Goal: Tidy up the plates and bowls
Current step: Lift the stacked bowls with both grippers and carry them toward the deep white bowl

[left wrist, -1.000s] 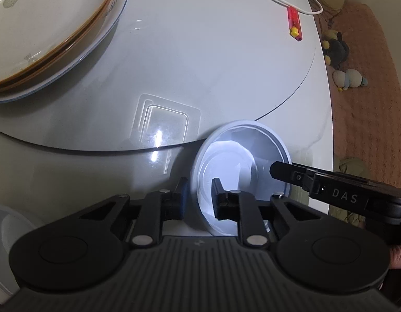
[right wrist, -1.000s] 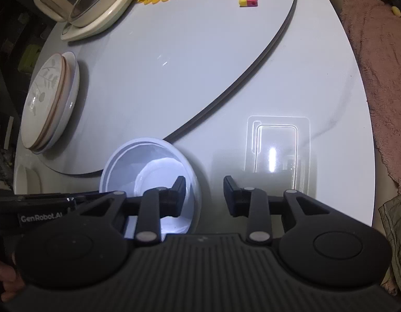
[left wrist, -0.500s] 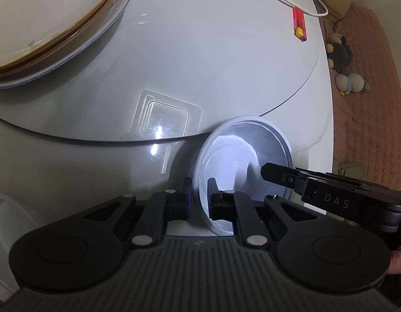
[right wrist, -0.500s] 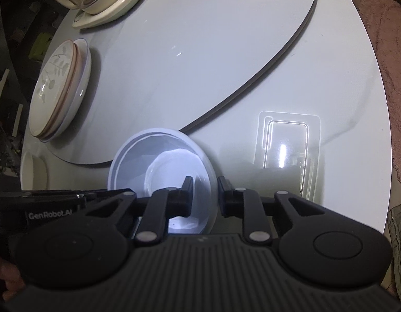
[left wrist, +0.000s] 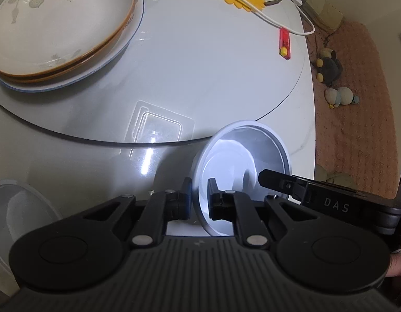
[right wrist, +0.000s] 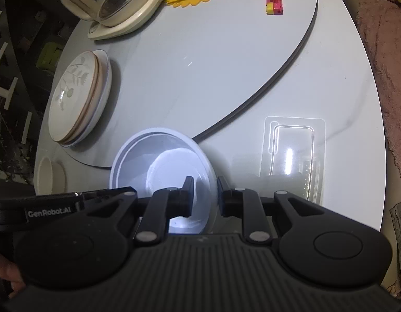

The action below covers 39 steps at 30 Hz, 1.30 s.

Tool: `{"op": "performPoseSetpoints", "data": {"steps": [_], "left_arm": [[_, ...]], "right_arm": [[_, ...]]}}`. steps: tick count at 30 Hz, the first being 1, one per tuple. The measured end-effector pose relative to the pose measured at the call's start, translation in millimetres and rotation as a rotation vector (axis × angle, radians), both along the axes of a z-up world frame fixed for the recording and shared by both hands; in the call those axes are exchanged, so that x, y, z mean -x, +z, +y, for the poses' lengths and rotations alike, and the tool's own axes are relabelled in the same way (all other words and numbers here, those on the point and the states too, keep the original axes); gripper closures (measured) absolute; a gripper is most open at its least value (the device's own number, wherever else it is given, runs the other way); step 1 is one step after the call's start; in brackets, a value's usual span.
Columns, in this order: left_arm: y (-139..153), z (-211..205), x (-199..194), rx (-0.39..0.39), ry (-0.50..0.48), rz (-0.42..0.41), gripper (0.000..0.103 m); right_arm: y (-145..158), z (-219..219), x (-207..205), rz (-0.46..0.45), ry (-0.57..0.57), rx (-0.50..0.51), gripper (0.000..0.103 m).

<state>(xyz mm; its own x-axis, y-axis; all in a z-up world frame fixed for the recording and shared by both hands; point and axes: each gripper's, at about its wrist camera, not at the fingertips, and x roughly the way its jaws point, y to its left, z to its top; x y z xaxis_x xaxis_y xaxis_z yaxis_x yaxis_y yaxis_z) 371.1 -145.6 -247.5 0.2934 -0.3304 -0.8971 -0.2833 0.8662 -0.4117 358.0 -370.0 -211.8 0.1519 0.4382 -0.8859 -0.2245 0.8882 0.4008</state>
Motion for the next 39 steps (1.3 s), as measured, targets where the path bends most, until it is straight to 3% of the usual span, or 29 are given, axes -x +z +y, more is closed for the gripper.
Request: {"op": "performPoseSetpoints", "data": {"steps": [10, 22, 39], "left_arm": [[19.7, 14.9, 18.3, 0.015, 0.018, -0.047, 0.089], [59.2, 56.1, 58.6, 0.004, 0.095, -0.125, 0.089], [75.0, 129.6, 118.9, 0.016, 0.189, -0.186, 0.088]], "right_arm": [[21.8, 9.7, 18.6, -0.029, 0.009, 0.002, 0.081], [51.0, 46.4, 32.2, -0.040, 0.016, -0.081, 0.081], [70.5, 118.6, 62.5, -0.074, 0.110, -0.081, 0.081]]}}
